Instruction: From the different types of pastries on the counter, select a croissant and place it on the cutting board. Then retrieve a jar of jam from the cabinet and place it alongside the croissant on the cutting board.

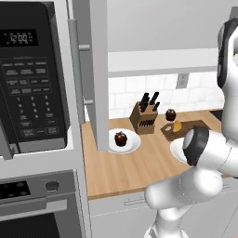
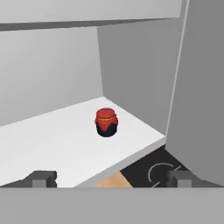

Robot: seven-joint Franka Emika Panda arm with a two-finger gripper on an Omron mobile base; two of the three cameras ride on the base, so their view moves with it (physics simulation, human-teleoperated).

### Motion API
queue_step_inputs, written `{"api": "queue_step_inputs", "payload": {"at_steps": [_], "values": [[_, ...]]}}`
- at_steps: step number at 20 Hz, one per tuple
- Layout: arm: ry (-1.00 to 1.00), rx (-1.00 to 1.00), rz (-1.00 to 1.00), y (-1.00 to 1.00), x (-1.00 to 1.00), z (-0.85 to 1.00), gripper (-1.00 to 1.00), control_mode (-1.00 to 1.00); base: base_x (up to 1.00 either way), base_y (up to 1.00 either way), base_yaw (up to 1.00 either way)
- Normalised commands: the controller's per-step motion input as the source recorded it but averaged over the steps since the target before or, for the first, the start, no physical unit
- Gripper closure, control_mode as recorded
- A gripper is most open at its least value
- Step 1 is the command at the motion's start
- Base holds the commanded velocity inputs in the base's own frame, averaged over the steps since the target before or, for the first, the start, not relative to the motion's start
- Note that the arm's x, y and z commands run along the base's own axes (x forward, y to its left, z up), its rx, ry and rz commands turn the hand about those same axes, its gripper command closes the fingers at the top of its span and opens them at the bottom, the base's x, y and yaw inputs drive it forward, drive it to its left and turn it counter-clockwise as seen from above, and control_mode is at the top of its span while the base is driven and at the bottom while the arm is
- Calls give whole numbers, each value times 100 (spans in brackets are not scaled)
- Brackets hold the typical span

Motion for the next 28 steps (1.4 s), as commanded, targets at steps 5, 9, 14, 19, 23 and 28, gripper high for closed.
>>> {"api": "queue_step_inputs", "payload": {"at_steps": [5, 9, 14, 19, 23, 28], "values": [[-18, -8, -3, 1, 15, -58, -100, -100, 0, 0, 0], [-7, 0, 0, 0, 23, -11, -100, -100, 0, 0, 0], [12, -8, -6, -10, 29, 0, -100, -100, 0, 0, 0], [20, 3, -9, -27, 36, 5, -100, -100, 0, 0, 0], [8, 15, -2, -13, 38, 10, -100, -100, 0, 0, 0], [1, 15, 0, -23, 16, 0, -100, -100, 0, 0, 0]]}}
